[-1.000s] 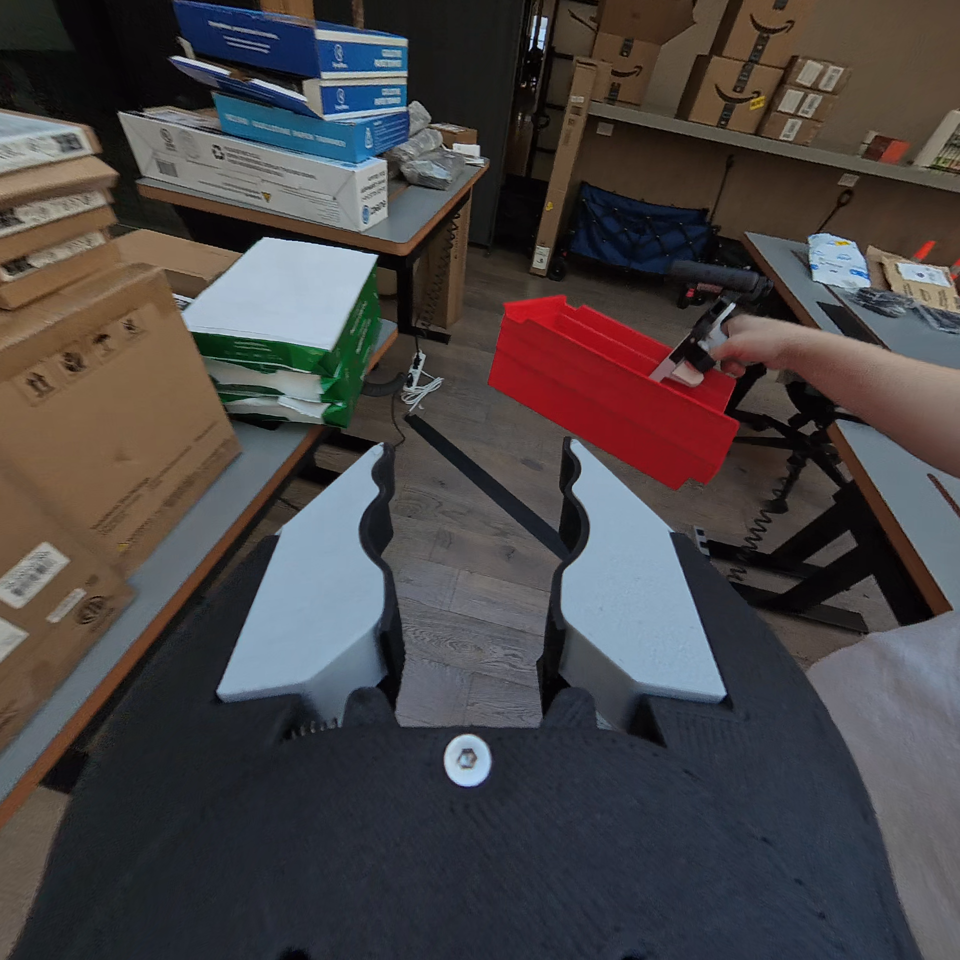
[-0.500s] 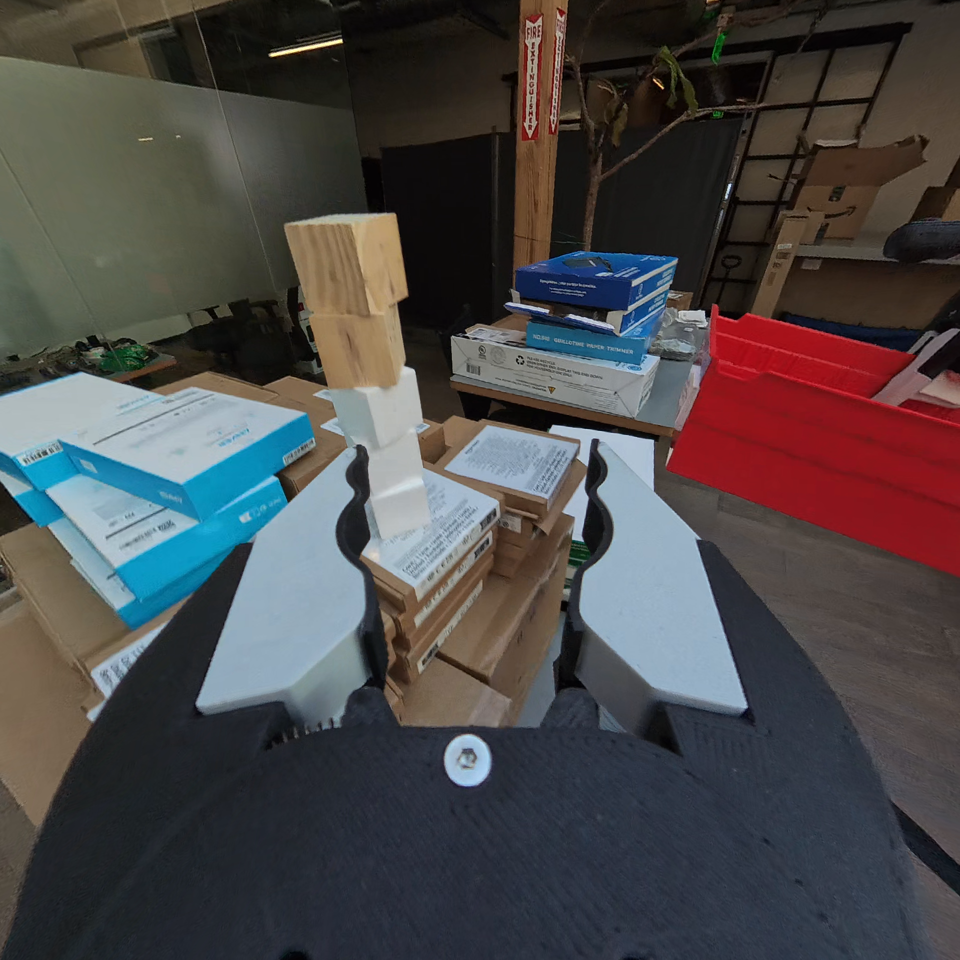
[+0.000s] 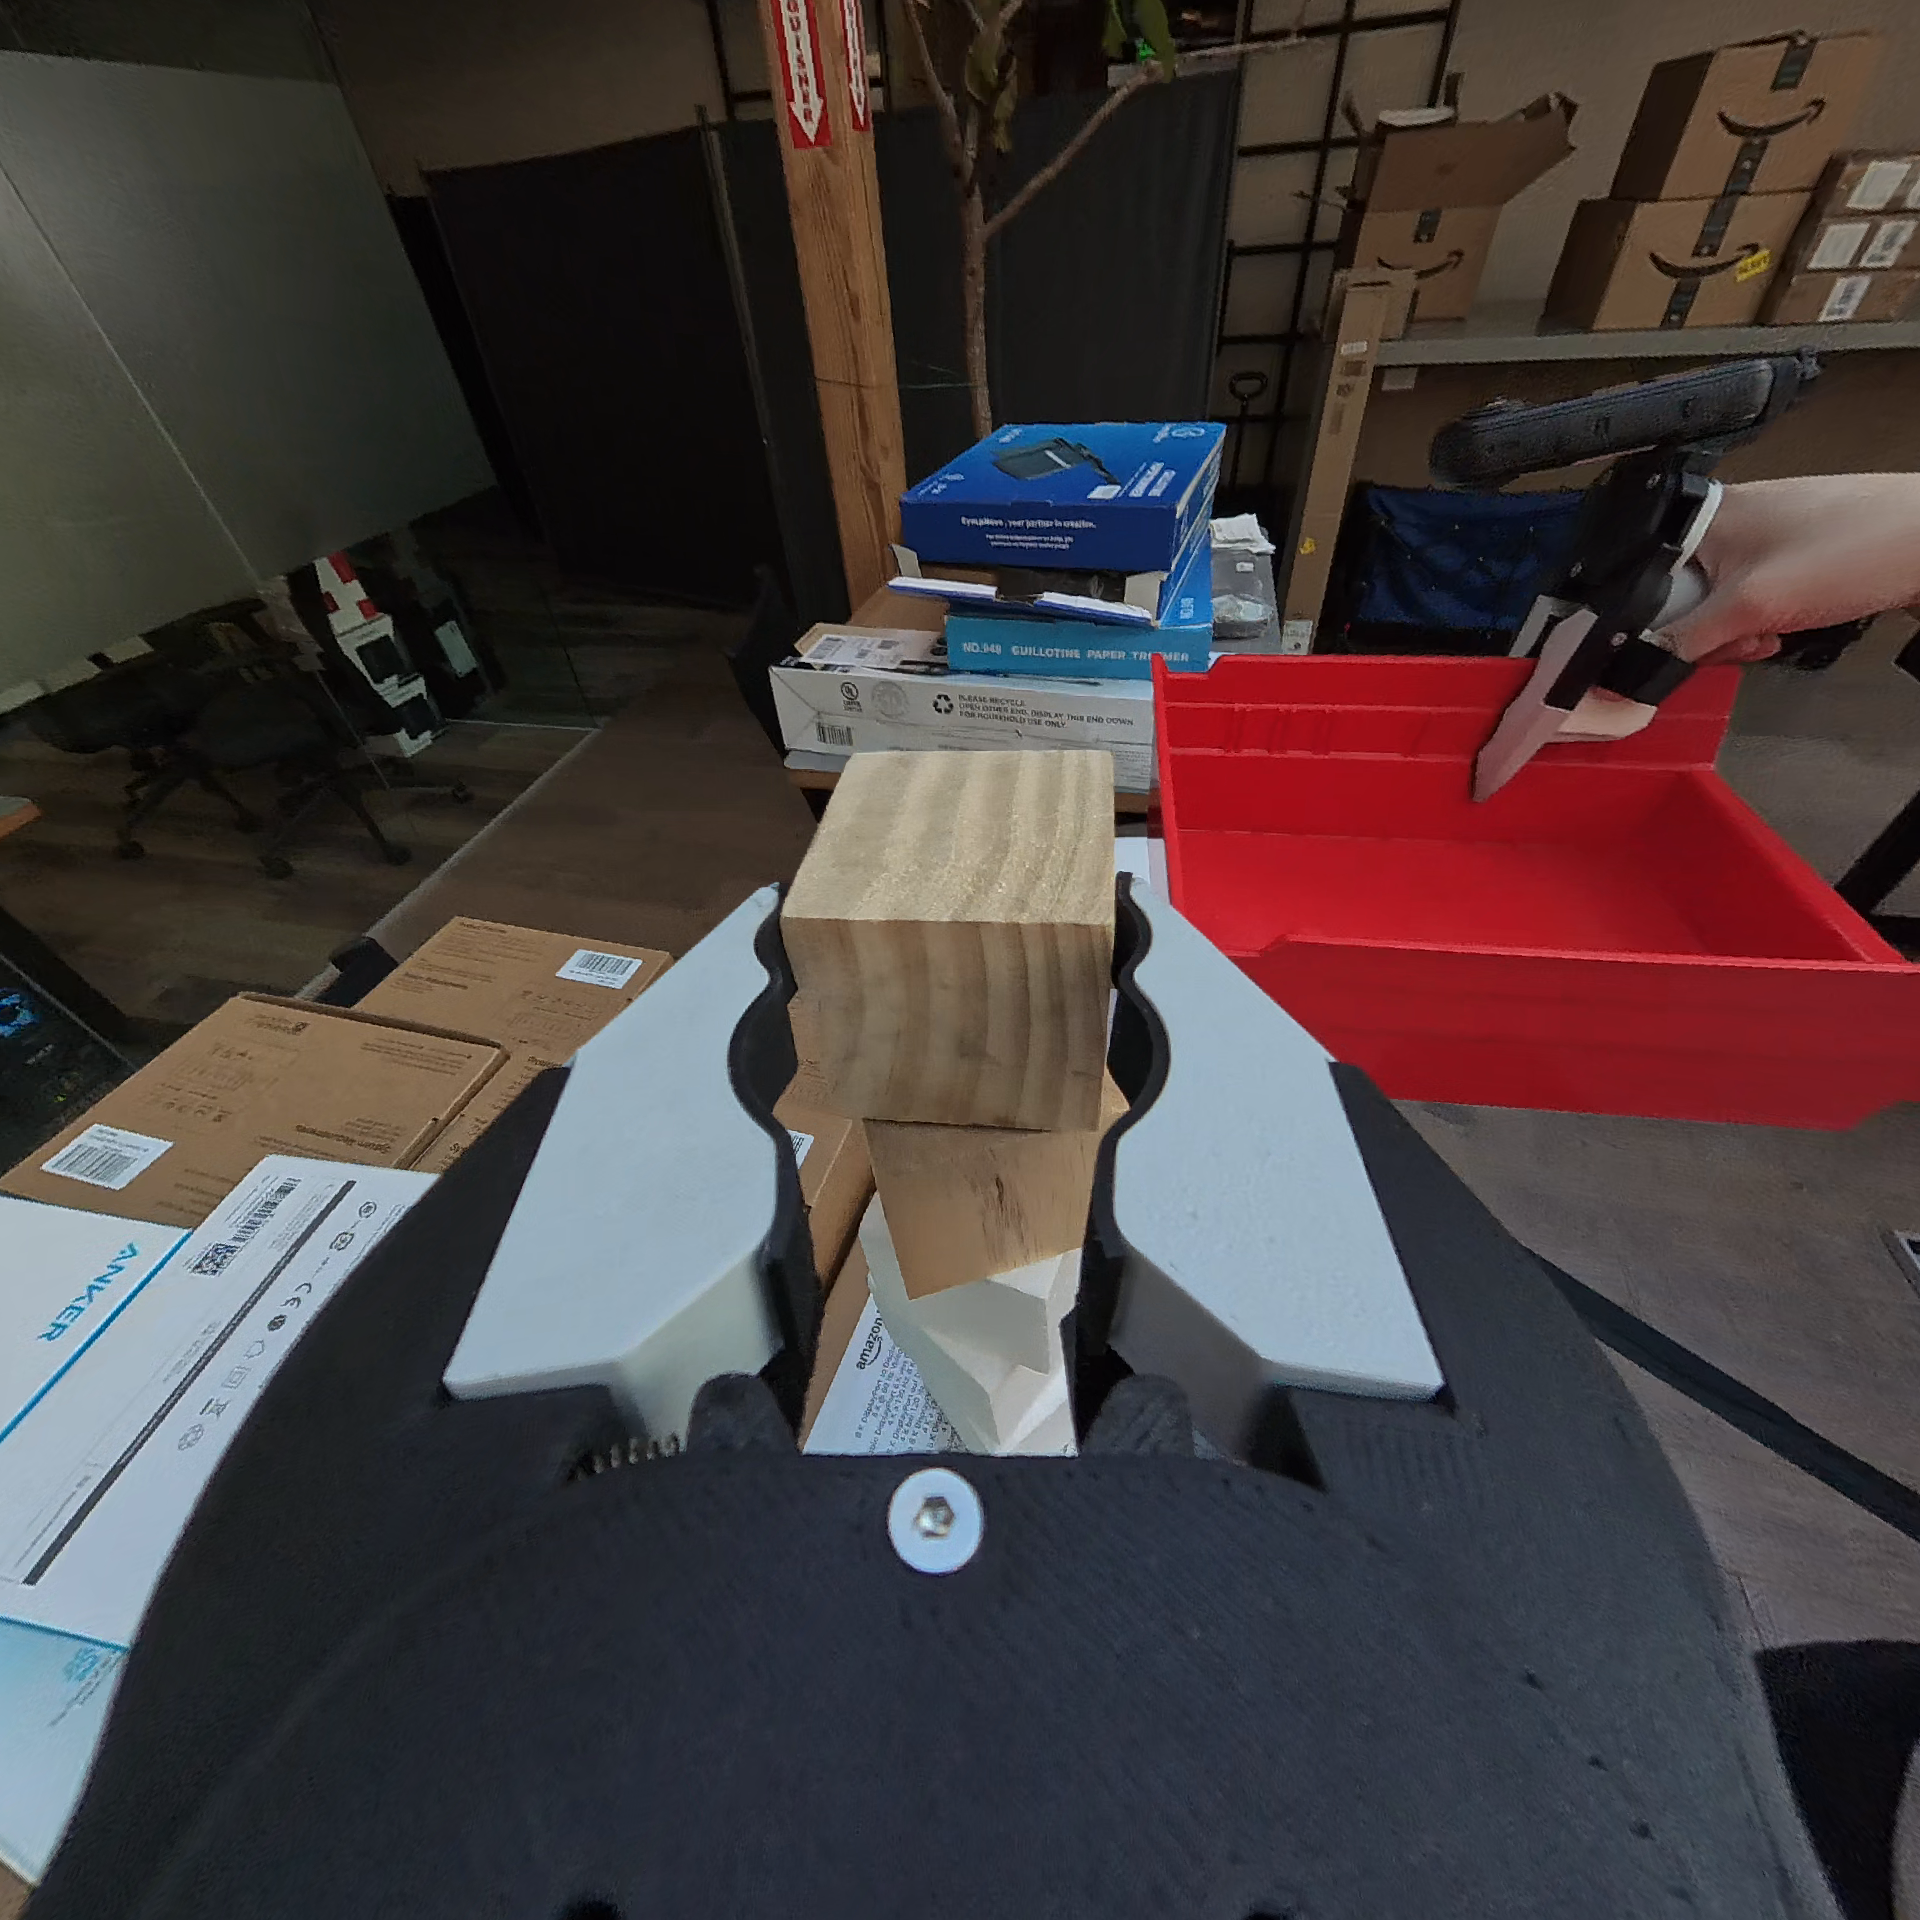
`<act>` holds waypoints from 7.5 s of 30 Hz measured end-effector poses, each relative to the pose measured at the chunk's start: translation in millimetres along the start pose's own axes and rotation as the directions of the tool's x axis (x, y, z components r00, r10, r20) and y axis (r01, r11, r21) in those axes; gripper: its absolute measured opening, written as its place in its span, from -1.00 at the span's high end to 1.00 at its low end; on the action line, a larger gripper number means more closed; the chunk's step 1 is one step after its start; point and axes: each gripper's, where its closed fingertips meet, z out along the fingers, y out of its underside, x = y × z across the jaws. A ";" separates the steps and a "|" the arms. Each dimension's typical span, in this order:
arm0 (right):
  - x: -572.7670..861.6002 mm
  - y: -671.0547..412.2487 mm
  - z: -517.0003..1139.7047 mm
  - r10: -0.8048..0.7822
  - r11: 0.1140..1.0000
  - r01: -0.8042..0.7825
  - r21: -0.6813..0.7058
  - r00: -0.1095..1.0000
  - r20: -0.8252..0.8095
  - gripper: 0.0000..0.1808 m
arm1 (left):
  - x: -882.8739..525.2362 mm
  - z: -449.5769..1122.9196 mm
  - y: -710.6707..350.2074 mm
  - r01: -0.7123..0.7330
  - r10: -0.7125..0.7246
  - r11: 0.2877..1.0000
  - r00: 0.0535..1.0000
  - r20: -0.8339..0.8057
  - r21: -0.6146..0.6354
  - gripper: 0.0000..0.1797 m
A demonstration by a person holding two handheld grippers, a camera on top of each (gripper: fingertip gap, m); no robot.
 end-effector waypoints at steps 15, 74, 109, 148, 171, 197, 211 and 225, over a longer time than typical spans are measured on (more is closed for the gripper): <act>-18.9 -37.0 -5.8 -0.007 1.000 0.008 -0.017 0.999 0.041 0.98 | 134.9 155.1 12.5 -0.608 0.484 0.518 0.789 -0.380 -0.602 0.05; 19.3 -45.1 17.9 -0.145 0.980 0.146 -0.137 0.989 0.016 0.97 | 61.3 35.6 16.9 -0.150 0.106 0.976 0.960 -0.261 -0.155 0.43; 34.9 -48.2 11.7 -0.221 0.969 0.217 -0.115 0.975 -0.016 0.97 | 146.9 133.1 36.4 -0.463 0.310 0.806 0.861 -0.403 -0.370 -0.07; -79.9 233.0 5.1 0.502 0.857 -0.493 0.148 0.865 -0.024 0.97 | 262.4 109.9 -23.6 -0.926 0.927 0.373 0.369 -0.069 0.063 -0.14; -465.3 849.1 150.5 0.968 -0.211 -0.887 0.411 -0.133 0.211 0.96 | 681.1 -88.5 175.0 -0.211 0.218 0.963 0.253 -0.943 0.166 -0.12; -330.4 1016.6 254.3 0.361 -0.910 -0.092 0.405 -0.655 0.664 0.97 | 906.2 190.7 226.0 -0.406 0.173 0.897 -0.037 -0.984 0.173 -0.09; -87.4 1200.2 183.9 0.567 -0.804 -0.346 0.483 -0.691 0.449 0.96 | 1148.6 284.4 244.3 -0.544 0.129 0.825 -0.084 -0.988 0.154 -0.07; 109.0 1405.0 120.0 0.443 -0.817 -0.135 0.560 -0.769 0.461 0.95 | 1388.4 361.2 255.7 -0.578 0.190 0.757 -0.254 -0.948 0.306 -0.07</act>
